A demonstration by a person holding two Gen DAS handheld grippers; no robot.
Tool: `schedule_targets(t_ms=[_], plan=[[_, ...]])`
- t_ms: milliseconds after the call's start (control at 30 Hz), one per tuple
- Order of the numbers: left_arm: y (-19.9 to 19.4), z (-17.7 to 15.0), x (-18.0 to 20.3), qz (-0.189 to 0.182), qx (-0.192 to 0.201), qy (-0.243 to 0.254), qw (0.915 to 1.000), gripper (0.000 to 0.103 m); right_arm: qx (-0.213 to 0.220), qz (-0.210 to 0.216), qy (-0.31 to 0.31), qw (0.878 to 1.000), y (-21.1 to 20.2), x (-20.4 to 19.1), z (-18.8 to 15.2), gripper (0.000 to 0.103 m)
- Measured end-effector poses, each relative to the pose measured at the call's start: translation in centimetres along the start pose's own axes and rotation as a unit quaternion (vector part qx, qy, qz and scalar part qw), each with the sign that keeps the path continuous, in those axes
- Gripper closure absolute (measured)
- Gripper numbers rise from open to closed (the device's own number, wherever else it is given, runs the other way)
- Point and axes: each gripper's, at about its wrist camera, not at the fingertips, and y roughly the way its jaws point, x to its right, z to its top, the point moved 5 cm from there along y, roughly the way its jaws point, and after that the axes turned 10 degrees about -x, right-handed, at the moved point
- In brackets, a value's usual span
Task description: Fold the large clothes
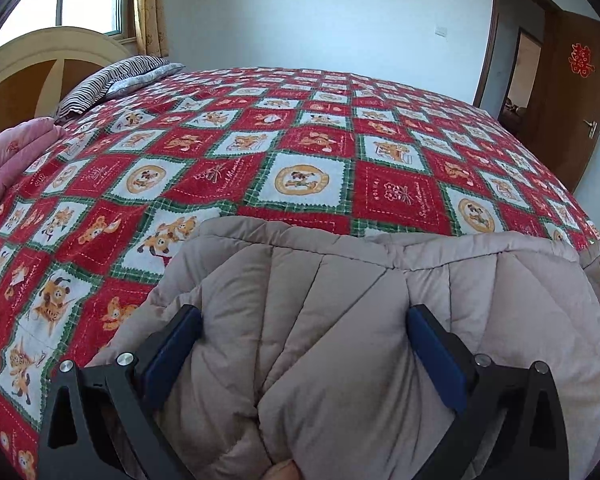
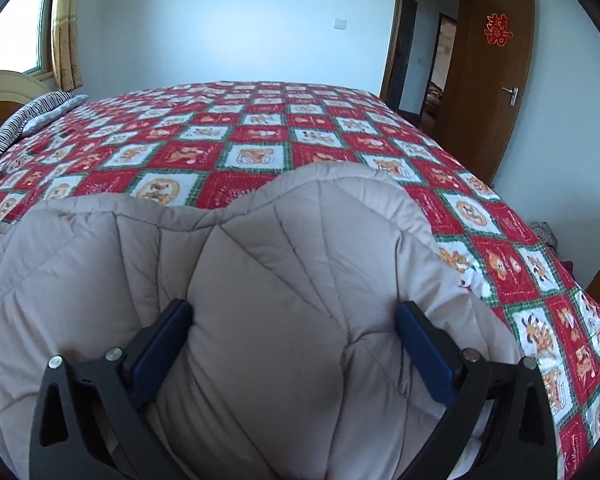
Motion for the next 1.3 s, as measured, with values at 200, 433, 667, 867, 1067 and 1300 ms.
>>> schedule_targets(t_ms=[200, 433, 667, 867, 1067, 1300], plan=[[0.2, -0.1, 0.0, -0.006, -0.002, -0.001, 1.0, 0.001, -0.017, -0.004, 0.004, 1.0, 0.6, 0.3, -0.4, 0.0], [0.1, -0.5, 0.1, -0.015, -0.001, 0.001, 0.9999, 0.001, -0.025, -0.008, 0.007, 1.0, 0.5, 0.5, -1.3, 0.0], [-0.2, -1.0, 0.3, -0.019, -0.003, 0.006, 0.9998, 0.001, -0.026, -0.011, 0.009, 1.0, 0.2, 0.7, -2.0, 0.0], [0.0, -1.1, 0.4, -0.021, -0.006, 0.008, 0.9997, 0.001, -0.022, -0.008, 0.017, 1.0, 0.1, 1.0, -2.3, 0.0], [-0.4, -0.8, 0.5, -0.014, -0.026, 0.014, 0.9995, 0.001, -0.026, -0.015, 0.012, 0.999, 0.2, 1.1, -2.4, 0.0], [-6.9, -2.8, 0.8, 0.035, 0.024, 0.056, 0.9975, 0.001, -0.056, -0.025, 0.001, 0.998, -0.8, 0.7, -1.8, 0.0]])
